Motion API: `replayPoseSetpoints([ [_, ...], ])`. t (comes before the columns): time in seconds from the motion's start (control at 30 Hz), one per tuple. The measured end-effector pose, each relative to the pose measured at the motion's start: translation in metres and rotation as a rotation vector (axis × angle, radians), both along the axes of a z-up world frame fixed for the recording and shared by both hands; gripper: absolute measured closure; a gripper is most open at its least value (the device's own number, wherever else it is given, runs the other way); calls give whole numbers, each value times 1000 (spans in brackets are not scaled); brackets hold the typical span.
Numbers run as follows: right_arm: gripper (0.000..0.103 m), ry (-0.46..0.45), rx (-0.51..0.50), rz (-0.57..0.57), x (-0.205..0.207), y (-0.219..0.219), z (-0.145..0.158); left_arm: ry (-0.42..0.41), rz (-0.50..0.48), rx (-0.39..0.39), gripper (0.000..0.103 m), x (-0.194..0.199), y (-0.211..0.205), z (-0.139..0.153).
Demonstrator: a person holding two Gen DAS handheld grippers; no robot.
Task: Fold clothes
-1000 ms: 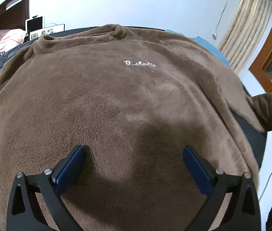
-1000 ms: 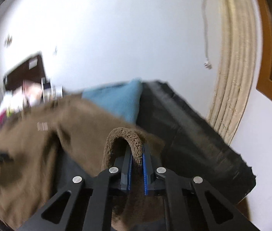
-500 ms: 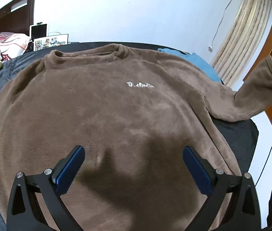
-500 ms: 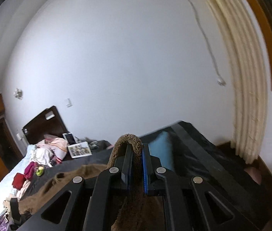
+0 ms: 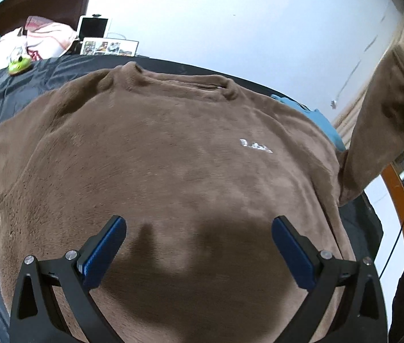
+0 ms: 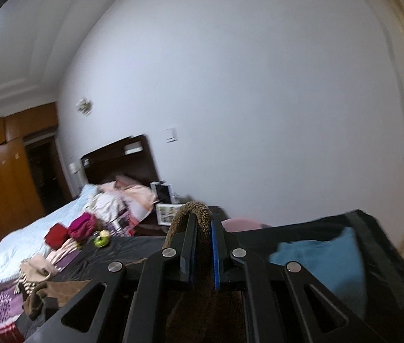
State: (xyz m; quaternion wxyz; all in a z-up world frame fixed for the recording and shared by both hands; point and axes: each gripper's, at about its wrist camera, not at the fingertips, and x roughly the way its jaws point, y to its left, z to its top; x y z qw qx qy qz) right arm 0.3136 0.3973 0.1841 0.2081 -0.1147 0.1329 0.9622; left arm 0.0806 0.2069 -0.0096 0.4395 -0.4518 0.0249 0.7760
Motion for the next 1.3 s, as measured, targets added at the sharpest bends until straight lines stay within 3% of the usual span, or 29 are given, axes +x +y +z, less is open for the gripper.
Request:
replayPoseSetpoints([
  [0.23,94,-110,-17,141,-89,-32,-34,-73,54,50,1,-17,-14,-17],
  [0.53,93,-398,-118,276,-164,-46,-131,-104,72,46,1,-23,-15,-30],
  [0.63,88,-479,-151,329,-175,-50,-161,-110,72,47,1,-24,-17,-32],
  [0.73,75,-506,-190,377,-174,-52,-180,-116,74,51,1,-26,-19,-33],
  [0.77,63,-505,-203,388,-174,-51,-183,-116,75,51,1,-26,-19,-34],
  [0.8,43,-495,-226,402,-169,-49,-186,-115,75,51,1,-26,-20,-34],
  [0.83,38,-484,-236,406,-166,-49,-187,-113,74,52,1,-26,-20,-34],
  [1.13,37,-453,-211,333,-116,-38,-207,-127,67,66,1,-33,-20,-36],
  [1.3,37,-446,-224,271,-96,-24,-229,-215,55,71,1,-42,-16,-29],
])
